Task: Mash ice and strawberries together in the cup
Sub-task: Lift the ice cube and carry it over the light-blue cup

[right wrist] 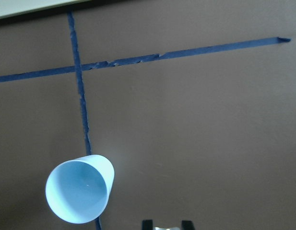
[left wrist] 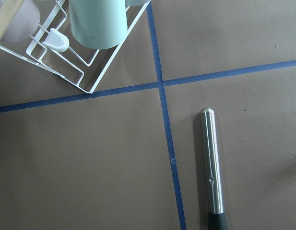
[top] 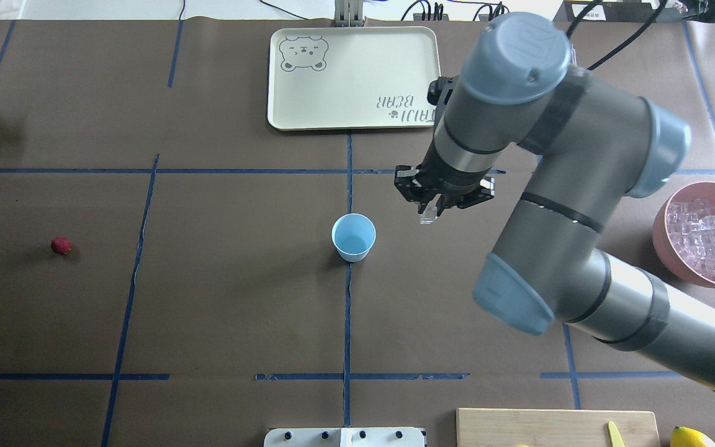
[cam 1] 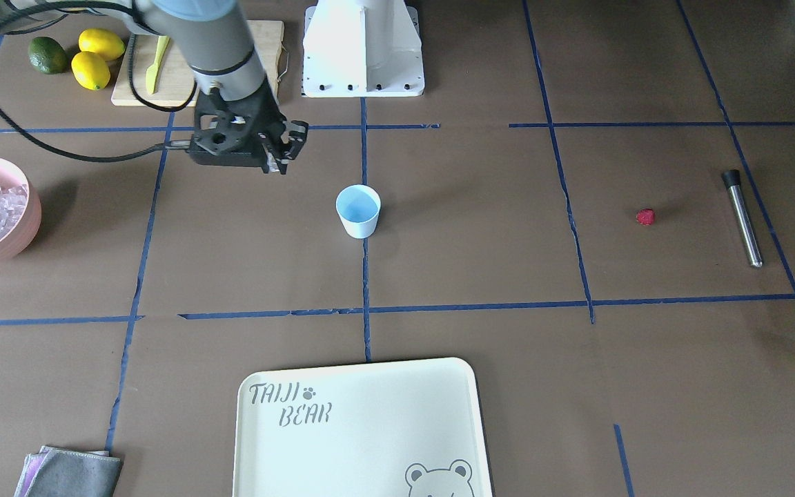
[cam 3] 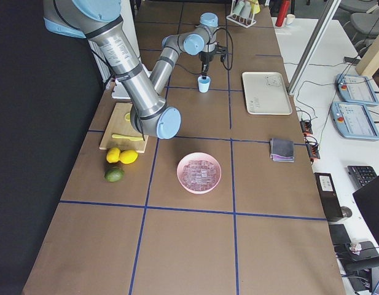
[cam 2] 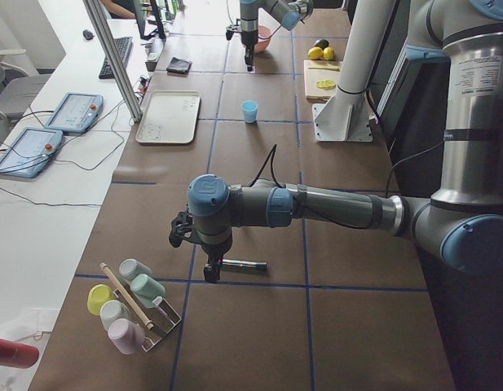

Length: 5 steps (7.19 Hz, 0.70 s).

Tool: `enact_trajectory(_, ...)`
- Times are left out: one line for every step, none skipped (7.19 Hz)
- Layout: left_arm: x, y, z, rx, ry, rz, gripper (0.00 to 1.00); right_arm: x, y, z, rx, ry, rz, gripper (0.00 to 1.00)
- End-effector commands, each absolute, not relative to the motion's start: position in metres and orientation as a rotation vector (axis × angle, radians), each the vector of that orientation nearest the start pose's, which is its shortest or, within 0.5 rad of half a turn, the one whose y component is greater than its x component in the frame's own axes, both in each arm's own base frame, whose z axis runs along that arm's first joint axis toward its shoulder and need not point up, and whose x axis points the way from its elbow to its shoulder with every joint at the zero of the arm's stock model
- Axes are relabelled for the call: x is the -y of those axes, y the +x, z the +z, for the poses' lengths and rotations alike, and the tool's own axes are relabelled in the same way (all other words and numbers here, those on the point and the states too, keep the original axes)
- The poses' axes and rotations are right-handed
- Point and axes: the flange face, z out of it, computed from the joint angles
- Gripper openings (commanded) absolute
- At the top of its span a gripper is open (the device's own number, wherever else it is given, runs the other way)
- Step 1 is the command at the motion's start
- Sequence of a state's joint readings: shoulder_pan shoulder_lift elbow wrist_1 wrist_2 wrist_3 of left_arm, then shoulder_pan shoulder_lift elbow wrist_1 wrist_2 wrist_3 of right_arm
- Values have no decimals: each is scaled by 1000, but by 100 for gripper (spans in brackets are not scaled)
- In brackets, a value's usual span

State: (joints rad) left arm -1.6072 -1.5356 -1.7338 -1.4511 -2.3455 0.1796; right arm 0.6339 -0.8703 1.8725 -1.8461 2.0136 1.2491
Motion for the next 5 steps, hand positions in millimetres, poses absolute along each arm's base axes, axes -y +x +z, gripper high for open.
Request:
enact_trajectory(472, -80, 603, -769, 98, 142, 100, 445, -518, 139, 822, -33, 156, 0)
enact_trajectory(473, -80, 601, -769, 103, 144, 100, 462, -549, 130, 812, -47, 174, 0)
enact_trajectory(473, -80, 601, -769, 103, 144, 100, 465, -562, 124, 803, -53, 173, 0)
enact_trajectory(472, -80, 601, -769, 101, 143, 100, 460, -567, 125, 794, -44, 168, 0)
enact_trajectory(472, -80, 600, -769, 103, 144, 100, 460, -569, 127, 788, -36, 168, 1)
